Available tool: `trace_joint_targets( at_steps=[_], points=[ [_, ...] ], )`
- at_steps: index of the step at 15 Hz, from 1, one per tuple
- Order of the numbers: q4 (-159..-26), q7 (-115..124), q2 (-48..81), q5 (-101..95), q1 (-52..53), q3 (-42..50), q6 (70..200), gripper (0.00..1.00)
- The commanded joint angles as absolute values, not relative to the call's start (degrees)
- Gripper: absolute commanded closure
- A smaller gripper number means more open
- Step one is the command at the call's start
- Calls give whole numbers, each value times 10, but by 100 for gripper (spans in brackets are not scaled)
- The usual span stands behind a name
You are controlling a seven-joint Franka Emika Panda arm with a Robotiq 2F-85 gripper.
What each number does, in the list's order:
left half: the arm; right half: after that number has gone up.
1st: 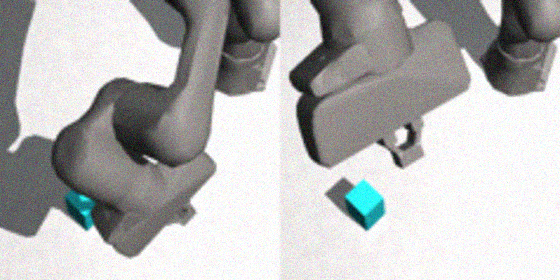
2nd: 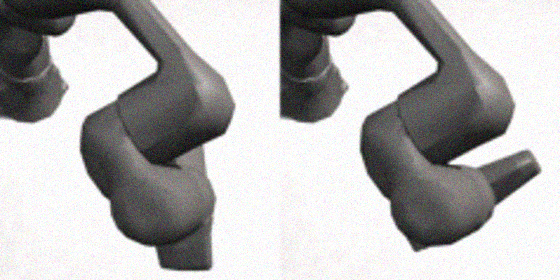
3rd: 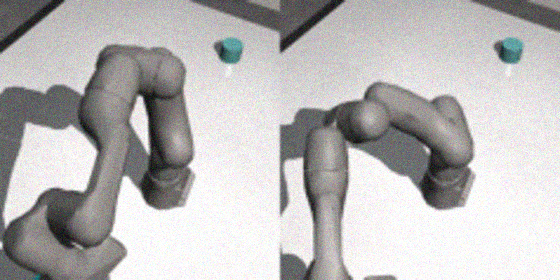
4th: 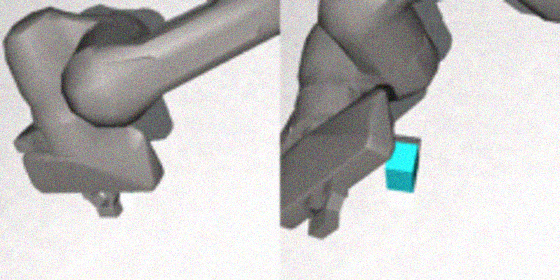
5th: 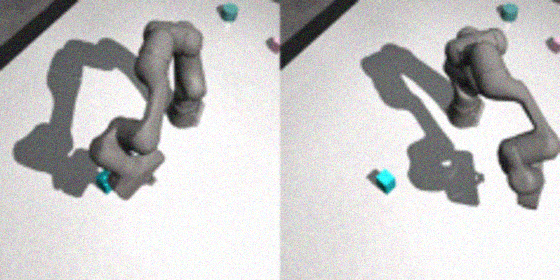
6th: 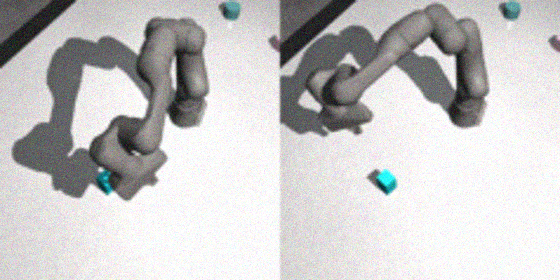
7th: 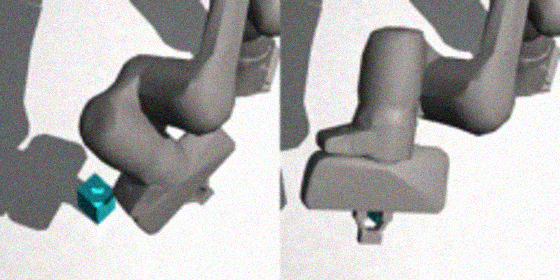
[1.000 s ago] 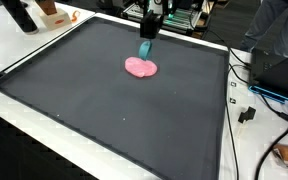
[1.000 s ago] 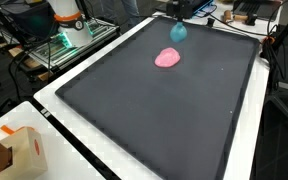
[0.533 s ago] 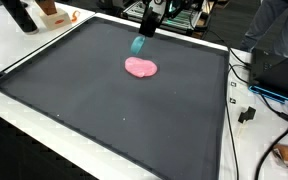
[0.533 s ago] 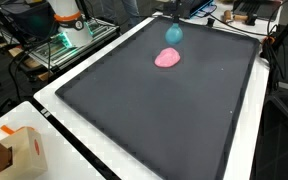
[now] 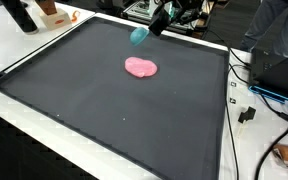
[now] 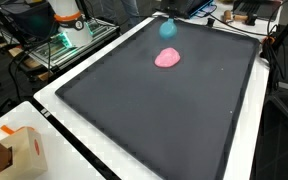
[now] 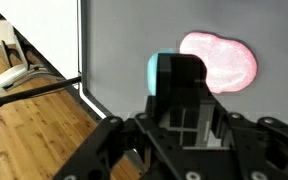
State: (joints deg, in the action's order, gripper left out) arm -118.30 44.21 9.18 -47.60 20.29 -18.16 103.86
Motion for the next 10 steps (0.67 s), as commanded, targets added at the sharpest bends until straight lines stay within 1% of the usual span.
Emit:
trace_joint_targets(
  at_steps=[1,10],
  points=[
    [-1127,478,164,-520,234,-177,968,74],
    [-1059,582,285,-602,284,-155,861,74]
  ],
)
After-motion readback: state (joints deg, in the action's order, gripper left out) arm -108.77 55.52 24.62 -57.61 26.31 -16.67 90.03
